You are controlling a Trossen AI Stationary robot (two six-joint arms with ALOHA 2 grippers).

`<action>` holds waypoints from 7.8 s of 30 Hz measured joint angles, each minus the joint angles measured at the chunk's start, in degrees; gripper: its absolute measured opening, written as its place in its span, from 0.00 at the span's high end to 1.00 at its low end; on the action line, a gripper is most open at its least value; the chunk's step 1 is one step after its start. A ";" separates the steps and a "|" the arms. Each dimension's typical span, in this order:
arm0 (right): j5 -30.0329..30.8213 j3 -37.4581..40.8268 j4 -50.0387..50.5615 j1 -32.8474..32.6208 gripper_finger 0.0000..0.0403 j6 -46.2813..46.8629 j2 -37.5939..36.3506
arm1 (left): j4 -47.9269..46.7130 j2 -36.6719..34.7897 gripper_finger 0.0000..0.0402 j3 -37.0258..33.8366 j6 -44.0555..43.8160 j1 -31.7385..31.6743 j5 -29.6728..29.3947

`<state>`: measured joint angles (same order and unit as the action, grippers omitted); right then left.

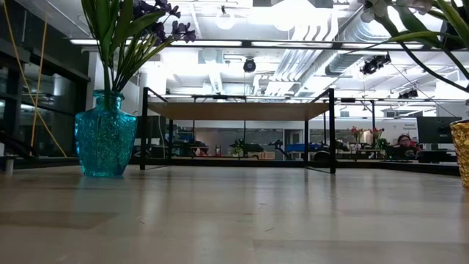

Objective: Pick and place flowers into a vace then onto a shelf
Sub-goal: Put the yellow vase on the shelf

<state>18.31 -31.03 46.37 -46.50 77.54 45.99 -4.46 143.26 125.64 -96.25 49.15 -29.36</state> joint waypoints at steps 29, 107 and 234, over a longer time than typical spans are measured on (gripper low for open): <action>1.24 0.00 0.04 0.00 0.78 1.09 1.34 | 0.01 -0.02 0.76 0.00 0.92 0.00 0.00; 2.18 0.07 9.09 0.02 0.59 -4.20 -7.38 | 0.01 -0.04 0.76 -0.01 0.81 0.00 -0.02; -19.37 0.11 -5.76 32.97 0.96 -23.58 -10.32 | 0.04 -0.04 0.76 -0.02 -0.19 -3.13 4.87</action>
<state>-1.05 -30.92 40.61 -13.54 53.96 35.67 -4.41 143.22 125.62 -96.43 46.02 -24.49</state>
